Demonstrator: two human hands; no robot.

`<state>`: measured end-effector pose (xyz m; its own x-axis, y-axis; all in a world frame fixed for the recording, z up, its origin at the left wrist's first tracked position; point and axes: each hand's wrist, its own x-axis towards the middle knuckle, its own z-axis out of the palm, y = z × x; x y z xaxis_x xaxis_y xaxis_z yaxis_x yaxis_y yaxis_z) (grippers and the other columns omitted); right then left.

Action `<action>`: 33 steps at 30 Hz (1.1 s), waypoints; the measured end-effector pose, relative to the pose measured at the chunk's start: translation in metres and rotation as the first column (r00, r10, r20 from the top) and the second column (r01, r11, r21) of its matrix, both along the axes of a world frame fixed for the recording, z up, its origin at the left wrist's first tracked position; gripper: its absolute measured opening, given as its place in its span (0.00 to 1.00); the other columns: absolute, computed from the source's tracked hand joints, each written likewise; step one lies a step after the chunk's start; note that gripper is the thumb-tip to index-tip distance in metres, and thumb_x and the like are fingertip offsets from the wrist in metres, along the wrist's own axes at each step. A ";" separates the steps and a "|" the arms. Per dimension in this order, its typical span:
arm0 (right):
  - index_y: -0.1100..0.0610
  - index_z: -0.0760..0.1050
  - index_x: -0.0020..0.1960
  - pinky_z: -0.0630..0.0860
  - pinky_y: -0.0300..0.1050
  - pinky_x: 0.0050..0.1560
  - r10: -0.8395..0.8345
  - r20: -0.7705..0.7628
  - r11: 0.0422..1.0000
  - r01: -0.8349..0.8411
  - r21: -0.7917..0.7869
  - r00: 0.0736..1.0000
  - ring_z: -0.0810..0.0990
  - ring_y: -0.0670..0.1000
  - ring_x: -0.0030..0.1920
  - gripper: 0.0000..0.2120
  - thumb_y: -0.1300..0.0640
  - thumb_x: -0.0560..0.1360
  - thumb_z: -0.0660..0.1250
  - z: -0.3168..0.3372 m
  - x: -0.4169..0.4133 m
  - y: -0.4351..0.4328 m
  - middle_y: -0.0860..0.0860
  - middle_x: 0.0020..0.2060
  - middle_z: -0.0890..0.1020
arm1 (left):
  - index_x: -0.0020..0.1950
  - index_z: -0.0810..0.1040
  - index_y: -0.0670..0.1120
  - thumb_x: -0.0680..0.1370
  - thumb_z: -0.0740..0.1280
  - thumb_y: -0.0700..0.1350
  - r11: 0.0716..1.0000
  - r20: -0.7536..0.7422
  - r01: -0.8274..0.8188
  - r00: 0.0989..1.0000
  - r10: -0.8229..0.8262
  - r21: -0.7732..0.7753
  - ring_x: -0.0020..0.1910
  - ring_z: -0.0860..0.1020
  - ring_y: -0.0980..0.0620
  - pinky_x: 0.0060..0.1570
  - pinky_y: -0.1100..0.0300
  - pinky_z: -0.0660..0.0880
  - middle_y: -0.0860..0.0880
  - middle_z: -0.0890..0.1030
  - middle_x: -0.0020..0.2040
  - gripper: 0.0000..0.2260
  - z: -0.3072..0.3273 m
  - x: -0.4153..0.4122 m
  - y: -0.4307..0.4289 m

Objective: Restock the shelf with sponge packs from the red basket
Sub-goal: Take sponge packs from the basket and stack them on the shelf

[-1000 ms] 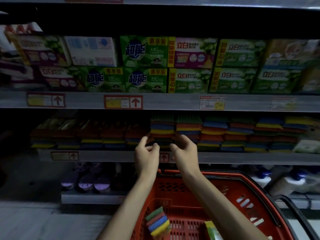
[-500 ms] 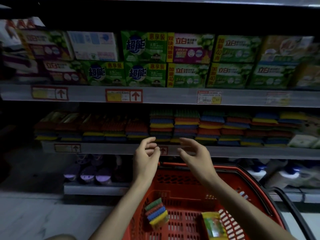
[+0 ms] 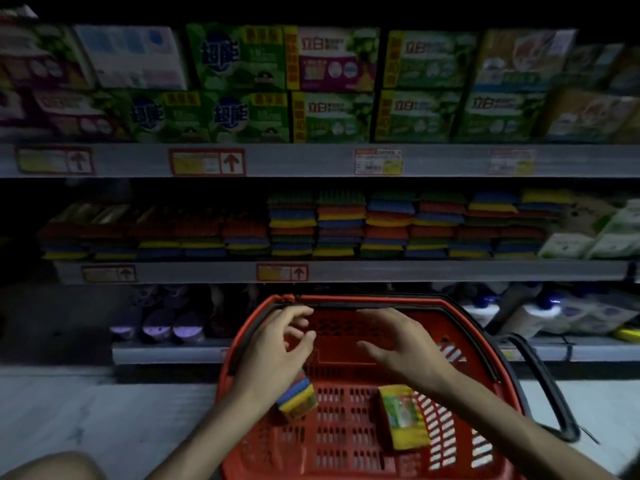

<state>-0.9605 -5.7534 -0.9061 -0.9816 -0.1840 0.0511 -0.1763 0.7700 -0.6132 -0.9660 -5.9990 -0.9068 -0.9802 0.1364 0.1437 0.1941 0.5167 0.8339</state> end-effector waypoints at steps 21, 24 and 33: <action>0.54 0.69 0.75 0.71 0.45 0.68 -0.114 0.585 0.897 -0.169 0.407 0.803 0.73 0.59 0.71 0.34 0.41 0.74 0.73 -0.164 -0.005 0.052 0.58 0.72 0.73 | 0.81 0.57 0.48 0.81 0.65 0.52 -0.031 0.513 0.526 0.811 -0.282 -0.850 0.78 0.60 0.38 0.68 0.41 0.66 0.39 0.56 0.81 0.30 -0.140 -0.004 0.019; 0.53 0.64 0.78 0.71 0.49 0.69 -0.197 0.604 0.896 -0.108 0.430 0.772 0.73 0.63 0.69 0.39 0.39 0.73 0.73 -0.179 -0.010 0.054 0.62 0.72 0.69 | 0.81 0.57 0.48 0.81 0.66 0.49 -0.132 0.467 0.450 0.819 -0.335 -0.883 0.77 0.59 0.37 0.67 0.35 0.65 0.39 0.56 0.80 0.31 -0.157 -0.018 0.022; 0.46 0.56 0.80 0.69 0.58 0.73 -0.411 0.618 0.902 0.200 0.383 0.670 0.65 0.68 0.74 0.49 0.36 0.68 0.77 -0.212 -0.012 0.048 0.67 0.74 0.63 | 0.83 0.38 0.48 0.78 0.71 0.54 -0.042 0.429 0.432 0.873 -0.232 -0.901 0.76 0.59 0.27 0.65 0.35 0.71 0.35 0.48 0.81 0.48 -0.189 -0.036 0.033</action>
